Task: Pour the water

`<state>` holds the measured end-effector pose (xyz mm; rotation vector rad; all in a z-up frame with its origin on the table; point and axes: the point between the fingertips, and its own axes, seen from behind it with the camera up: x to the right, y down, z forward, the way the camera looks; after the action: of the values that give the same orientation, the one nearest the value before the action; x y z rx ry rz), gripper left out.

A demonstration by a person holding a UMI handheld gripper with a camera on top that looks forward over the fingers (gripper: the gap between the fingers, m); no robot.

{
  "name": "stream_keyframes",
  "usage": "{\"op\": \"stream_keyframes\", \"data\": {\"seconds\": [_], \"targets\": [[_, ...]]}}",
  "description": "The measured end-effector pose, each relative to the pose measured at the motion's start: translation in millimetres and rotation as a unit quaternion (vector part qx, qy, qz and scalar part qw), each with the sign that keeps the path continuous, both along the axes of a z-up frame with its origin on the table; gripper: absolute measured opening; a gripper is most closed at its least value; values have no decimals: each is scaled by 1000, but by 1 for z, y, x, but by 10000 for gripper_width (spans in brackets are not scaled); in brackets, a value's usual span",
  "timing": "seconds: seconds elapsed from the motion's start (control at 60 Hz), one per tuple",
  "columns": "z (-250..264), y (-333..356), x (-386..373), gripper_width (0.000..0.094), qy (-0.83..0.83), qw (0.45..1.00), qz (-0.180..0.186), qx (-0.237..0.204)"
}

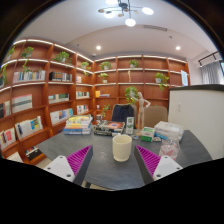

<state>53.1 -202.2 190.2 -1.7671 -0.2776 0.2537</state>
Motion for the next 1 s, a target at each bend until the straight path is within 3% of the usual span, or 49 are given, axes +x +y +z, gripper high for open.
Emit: {"op": "stream_keyframes", "data": {"seconds": [0.15,0.3,0.467,0.633,0.8,0.85,1.0], "targets": [[-39,-10,20,870,-22,1000,-7,9],[-84,-13,78,872,-33,997,-69,0],[-100,4,146,876,-27,990,-140,8],[-94,47,174,879,-18,986,-164,23],[-97,90,174,875,-2,988,-152,15],[-100,100,173,832,2,989,-149,10],[-94,114,172,539,6,989,-145,27]]}}
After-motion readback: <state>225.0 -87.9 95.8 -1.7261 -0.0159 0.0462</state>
